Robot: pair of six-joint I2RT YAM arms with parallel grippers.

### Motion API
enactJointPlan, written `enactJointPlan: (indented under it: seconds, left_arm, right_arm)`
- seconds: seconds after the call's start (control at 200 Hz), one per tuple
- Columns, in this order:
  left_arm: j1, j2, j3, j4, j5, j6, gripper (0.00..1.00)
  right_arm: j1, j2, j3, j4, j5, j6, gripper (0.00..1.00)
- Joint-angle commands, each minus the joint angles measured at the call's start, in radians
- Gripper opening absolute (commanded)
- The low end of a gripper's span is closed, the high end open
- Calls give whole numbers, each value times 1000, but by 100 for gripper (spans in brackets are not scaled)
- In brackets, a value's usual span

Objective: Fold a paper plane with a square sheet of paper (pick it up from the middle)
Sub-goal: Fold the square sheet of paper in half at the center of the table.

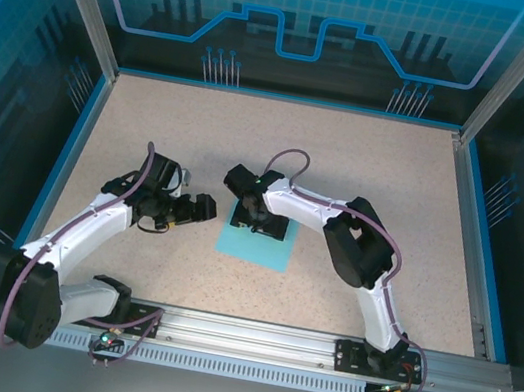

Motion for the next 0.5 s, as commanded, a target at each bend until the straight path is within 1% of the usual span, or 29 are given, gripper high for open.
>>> enactJointPlan:
  seconds: [0.0, 0.165, 0.33, 0.495]
  left_arm:
    - [10, 4, -19, 2, 26, -10, 99]
    - [9, 3, -21, 2, 27, -10, 99]
    - [9, 5, -23, 5, 29, -11, 99]
    - [9, 9, -22, 6, 30, -10, 99]
  right_arm:
    - [16, 103, -25, 14, -23, 18, 89]
    - [18, 122, -23, 7, -16, 9, 85]
    - [21, 104, -32, 13, -10, 1, 83]
    - [22, 56, -28, 9, 27, -21, 76]
